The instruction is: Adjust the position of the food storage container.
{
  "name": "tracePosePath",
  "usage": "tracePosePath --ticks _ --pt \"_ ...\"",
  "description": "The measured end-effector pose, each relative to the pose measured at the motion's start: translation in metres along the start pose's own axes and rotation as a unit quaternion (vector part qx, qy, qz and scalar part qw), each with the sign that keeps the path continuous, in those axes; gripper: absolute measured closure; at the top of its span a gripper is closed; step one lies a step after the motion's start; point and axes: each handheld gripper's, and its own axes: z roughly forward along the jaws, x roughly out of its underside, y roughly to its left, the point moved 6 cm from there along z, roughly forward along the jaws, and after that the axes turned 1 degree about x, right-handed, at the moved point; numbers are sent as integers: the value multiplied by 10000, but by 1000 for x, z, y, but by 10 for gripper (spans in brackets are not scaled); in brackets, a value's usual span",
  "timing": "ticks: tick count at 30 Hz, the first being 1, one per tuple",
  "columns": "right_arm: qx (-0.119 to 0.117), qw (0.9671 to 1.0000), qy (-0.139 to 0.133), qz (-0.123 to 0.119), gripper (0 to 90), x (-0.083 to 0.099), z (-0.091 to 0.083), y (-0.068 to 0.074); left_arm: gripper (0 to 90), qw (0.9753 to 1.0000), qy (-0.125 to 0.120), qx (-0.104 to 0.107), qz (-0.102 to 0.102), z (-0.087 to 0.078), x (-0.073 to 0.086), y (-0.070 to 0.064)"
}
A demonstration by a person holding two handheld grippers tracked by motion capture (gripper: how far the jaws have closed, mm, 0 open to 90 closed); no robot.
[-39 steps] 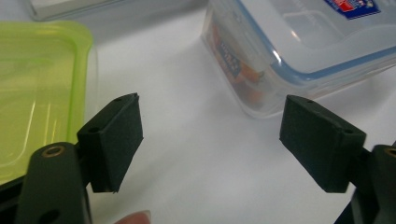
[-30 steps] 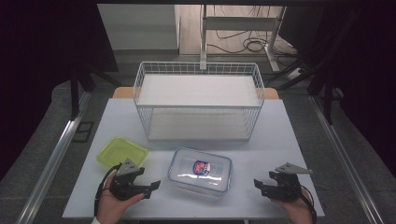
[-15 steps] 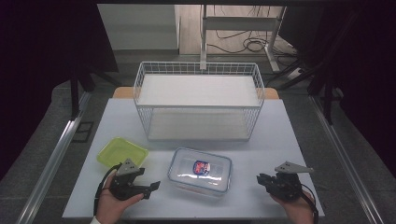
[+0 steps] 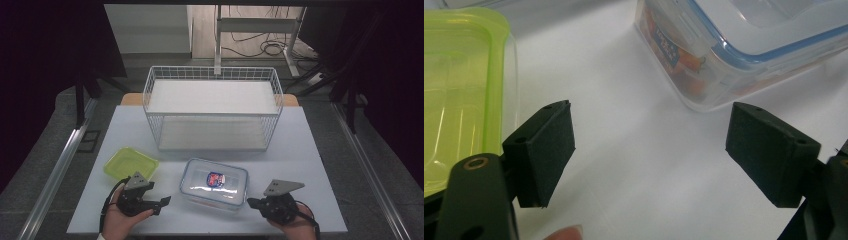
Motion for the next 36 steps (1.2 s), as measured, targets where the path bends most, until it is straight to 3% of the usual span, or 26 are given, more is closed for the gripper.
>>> tracePosePath --ticks 3,6,9,13,22,24,28,36 --pt "-260 9994 142 -165 892 2 5 17 191 10000 8 12 7 0 0 -1" --pt "-303 9984 318 -343 892 3 7 26 191 10000 18 12 2 1 0 -1" --pt "-499 9971 358 -444 892 2 11 37 190 10000 23 19 -3 2 0 -1" --pt "-557 9961 441 -525 892 1 22 44 189 10000 28 22 15 3 -1 -2" --pt "-418 9962 572 -501 892 1 48 39 187 10000 51 23 10 3 0 -2" --pt "-442 9961 567 -512 892 1 48 37 187 10000 28 16 3 3 1 -2" --pt "-247 9962 593 -585 892 2 46 32 187 10000 16 9 1 1 0 -2" --pt "37 9983 489 -314 892 4 41 10 185 10000 26 36 22 3 -1 -4"
